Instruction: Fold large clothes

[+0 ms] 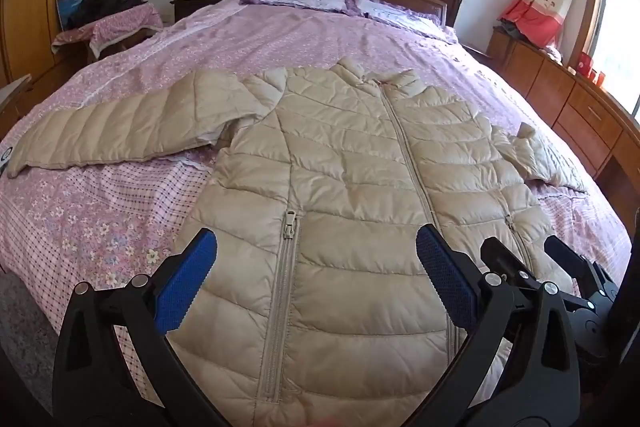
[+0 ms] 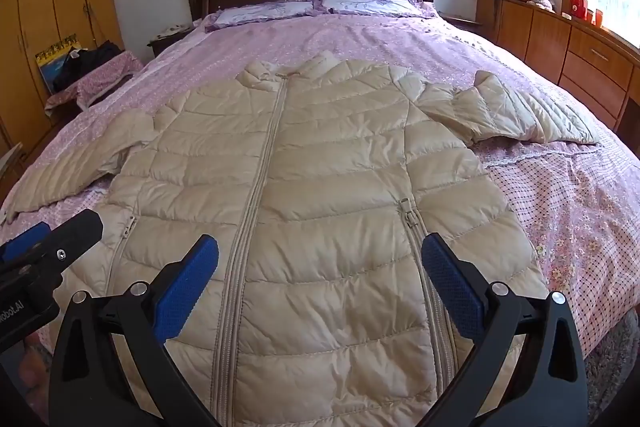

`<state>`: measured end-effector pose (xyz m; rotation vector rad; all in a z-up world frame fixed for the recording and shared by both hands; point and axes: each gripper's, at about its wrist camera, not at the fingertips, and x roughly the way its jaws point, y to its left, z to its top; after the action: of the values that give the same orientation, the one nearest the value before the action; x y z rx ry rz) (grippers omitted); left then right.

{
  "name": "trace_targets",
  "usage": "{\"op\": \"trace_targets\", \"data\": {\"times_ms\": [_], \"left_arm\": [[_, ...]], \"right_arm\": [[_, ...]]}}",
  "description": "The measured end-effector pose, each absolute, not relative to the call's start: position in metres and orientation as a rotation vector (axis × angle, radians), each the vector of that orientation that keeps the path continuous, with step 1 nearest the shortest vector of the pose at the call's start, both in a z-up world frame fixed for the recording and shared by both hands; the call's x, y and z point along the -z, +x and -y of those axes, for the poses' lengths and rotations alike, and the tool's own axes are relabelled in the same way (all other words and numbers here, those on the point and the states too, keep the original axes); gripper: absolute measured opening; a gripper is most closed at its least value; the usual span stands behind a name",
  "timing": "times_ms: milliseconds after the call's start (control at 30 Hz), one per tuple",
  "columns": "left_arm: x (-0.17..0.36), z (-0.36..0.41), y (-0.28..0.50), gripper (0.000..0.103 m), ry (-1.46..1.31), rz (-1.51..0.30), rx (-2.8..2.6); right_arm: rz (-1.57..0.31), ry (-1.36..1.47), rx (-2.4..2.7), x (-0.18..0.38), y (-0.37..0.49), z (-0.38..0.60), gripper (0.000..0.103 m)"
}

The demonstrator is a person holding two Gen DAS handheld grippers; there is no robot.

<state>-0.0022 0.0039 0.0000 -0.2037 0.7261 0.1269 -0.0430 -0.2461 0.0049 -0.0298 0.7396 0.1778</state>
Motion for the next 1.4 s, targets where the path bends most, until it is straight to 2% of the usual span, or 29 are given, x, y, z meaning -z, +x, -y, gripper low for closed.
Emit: {"op": "trace_targets", "data": {"times_ms": [1400], "left_arm": [[0.0065, -0.0097, 0.0007, 0.099, -0.214, -0.73, -0.086]], "right_arm": [[-0.725, -0.089, -0.17, 0.0035, -0.0429, 0.2431, 0.098]]}}
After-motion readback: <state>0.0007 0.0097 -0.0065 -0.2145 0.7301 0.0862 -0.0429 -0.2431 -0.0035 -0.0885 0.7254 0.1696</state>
